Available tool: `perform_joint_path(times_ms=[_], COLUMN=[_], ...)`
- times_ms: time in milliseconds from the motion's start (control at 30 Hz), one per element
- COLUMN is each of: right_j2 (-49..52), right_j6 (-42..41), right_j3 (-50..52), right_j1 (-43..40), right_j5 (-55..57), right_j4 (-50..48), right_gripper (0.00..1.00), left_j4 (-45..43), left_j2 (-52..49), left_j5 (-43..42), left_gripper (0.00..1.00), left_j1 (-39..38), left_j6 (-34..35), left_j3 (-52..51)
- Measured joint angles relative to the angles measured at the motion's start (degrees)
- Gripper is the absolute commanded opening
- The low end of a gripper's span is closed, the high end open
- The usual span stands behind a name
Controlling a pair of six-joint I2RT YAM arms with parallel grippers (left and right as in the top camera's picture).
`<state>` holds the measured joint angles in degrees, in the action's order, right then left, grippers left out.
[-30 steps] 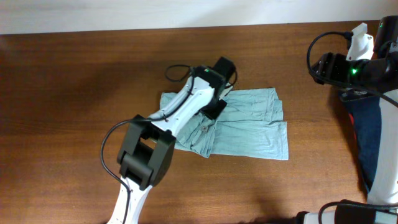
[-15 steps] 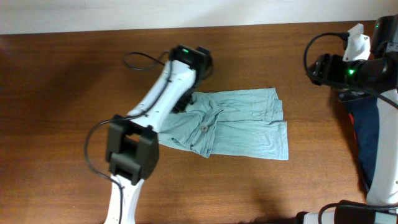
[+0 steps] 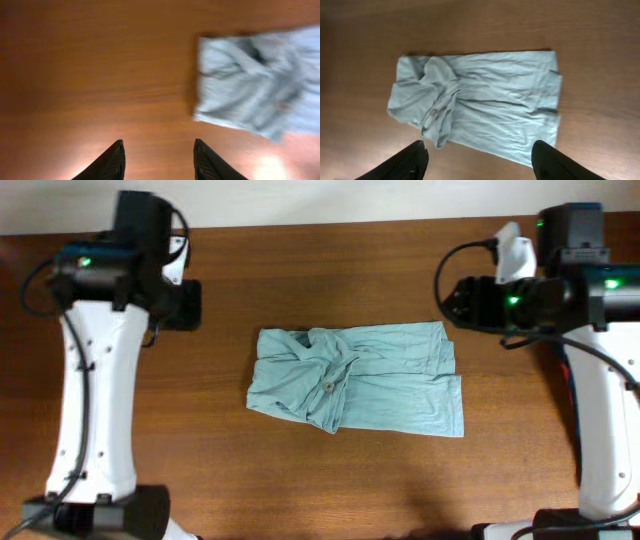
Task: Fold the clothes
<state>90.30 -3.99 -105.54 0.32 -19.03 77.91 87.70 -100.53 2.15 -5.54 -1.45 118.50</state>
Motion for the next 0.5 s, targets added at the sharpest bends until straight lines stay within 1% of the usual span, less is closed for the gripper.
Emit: perform_joint_path(times_ms=[100,200,267,300,333,400,433,500], right_j2=[0.5,2.4,4.7,5.4,7.5,9.6,10.9,13.1], right_j6=[-0.3,-0.5,-0.8,-1.0,-1.6,-2.1,-2.2,-2.4], right_j3=[0.0,0.0,0.2,0.5,1.8,3.7,4.6,6.3], right_j1=[3.0,5.9,7.8,8.5,9.9,11.6,12.6,14.4], right_j5=[0.0,0.0,0.0,0.0,0.0,-0.1,-0.5,-1.3], right_j4=[0.9,2.0,2.1,2.0,1.6,-0.3,-1.1,-3.2], right_gripper=[0.72,0.71,0.7,0.66,0.62,0.5,0.45,0.34], left_j4=[-3.4,-10.6,-15.4,-17.9,-21.6,-28.2,-30.6,-34.0], left_j2=[0.3,-0.8,-1.9,-2.3,-2.9,-2.8,-2.8,-2.9], left_j5=[-6.8,-13.7,-17.3,-18.8,-21.2,-22.9,-23.5,-24.3], left_gripper=[0.44,0.44,0.46,0.47,0.47,0.5,0.51,0.53], left_j1=[0.1,0.0,0.0,0.0,-0.1,-0.3,-0.5,-0.6], left_j6=[-4.0,-7.4,-8.6,-9.0,-9.6,-10.0,-9.9,-9.6], left_j3=[-7.7,-20.3,-28.3,-31.8,-37.7,-43.1,-45.9,-49.5])
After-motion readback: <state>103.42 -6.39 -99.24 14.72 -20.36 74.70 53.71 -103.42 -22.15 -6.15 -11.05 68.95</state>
